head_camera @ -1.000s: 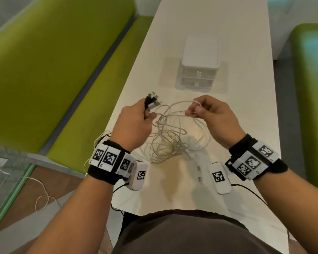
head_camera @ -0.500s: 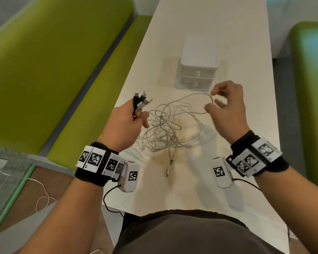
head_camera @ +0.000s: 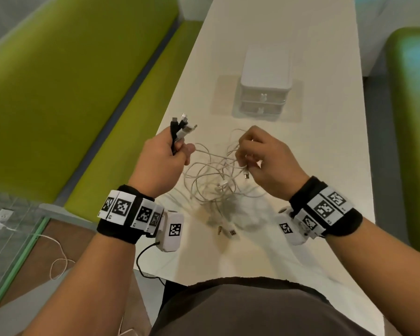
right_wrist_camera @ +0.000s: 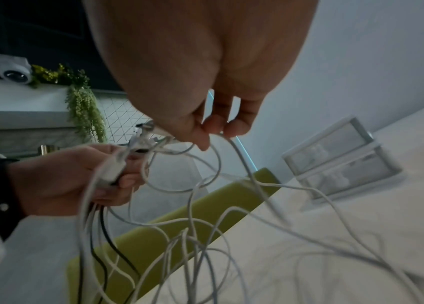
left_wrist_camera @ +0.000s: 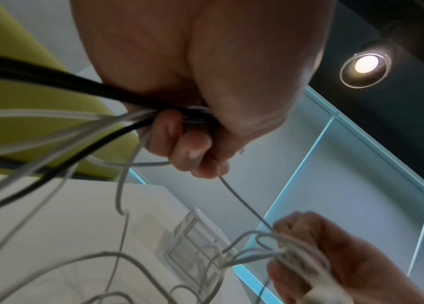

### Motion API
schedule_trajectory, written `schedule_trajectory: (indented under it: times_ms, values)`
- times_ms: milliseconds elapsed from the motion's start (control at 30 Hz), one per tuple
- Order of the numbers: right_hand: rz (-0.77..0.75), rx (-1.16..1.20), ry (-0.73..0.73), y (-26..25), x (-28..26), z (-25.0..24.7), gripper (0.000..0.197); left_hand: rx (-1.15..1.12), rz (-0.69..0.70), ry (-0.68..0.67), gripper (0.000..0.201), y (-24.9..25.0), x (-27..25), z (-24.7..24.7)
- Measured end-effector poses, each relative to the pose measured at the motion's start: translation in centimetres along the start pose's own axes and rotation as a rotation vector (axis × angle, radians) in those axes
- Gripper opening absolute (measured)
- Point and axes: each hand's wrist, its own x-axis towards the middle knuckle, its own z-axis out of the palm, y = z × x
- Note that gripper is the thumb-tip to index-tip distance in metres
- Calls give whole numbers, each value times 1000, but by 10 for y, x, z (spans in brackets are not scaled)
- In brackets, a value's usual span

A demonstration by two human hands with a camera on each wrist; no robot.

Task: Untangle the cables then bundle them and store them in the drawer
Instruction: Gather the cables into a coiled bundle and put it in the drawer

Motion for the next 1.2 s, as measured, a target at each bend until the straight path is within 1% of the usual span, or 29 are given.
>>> schedule_trajectory:
  times_ms: [67,133,200,267,333,367,400,433,467,500,567,600,633,667,700,733,767,833,867,900,933,1000,1033,1067,1133,1200]
  values:
    - [-8,-24,-39,-1,4,-7,39,1,8,-17,18,-1,-2,7]
    - [-23,-53,-44,4,4,-7,47,7,41,-12,19,0,-3,13]
    - [16,-39,38,9,0,-4,51,-18,51,-17,22,1,-3,16]
    - [111,0,111,7,-2,-4,52,-24,64,-22,21,3,-3,17]
    - [98,38,144,2,-6,-5,45,-39,76,-10,18,3,-2,16]
    - [67,80,155,1,-7,-5,36,-42,66,7,20,2,-1,14]
    - [45,119,164,1,-8,-7,26,-34,51,32,26,1,1,11]
    - [34,156,176,3,-10,-10,21,-29,40,57,31,-1,2,8]
    - [36,185,201,6,-11,-12,21,-30,28,75,33,-2,3,5]
    - [56,213,238,8,-11,-16,21,-35,21,88,35,-4,3,1]
    - [161,258,308,11,-11,-24,18,-24,8,112,35,-4,2,-5]
    - [218,263,304,12,-12,-28,21,-19,2,118,35,-4,1,-6]
    - [238,236,250,13,-12,-31,20,-19,5,114,35,-3,1,-6]
    - [223,157,171,15,-11,-33,16,-18,13,102,35,-2,0,-6]
    - [205,62,78,17,-11,-33,16,-19,23,90,35,-1,0,-5]
    - [211,-7,-12,19,-12,-34,26,-20,30,77,35,-1,0,-3]
    - [254,-40,-77,21,-12,-33,37,-25,35,62,33,0,0,-2]
    - [364,-99,-106,18,-8,-30,55,-53,41,13,28,2,-1,3]
    - [382,-153,-107,15,-5,-25,58,-74,43,-23,23,4,-2,7]
    - [377,-203,-128,12,-3,-18,56,-89,45,-63,17,5,-4,11]
    - [356,-219,-163,10,-2,-11,48,-96,50,-102,11,6,-5,15]
    - [309,-101,-204,7,-1,4,21,-93,62,-135,8,6,-6,19]
    - [315,-8,-202,8,-2,8,10,-95,63,-121,9,5,-6,19]
    - [349,53,-196,9,-3,9,8,-99,60,-94,12,4,-6,16]
    - [419,110,-172,10,-4,6,11,-114,54,-41,17,2,-4,5]
    - [444,185,-127,11,-3,1,5,-126,58,-47,19,-1,-4,-4]
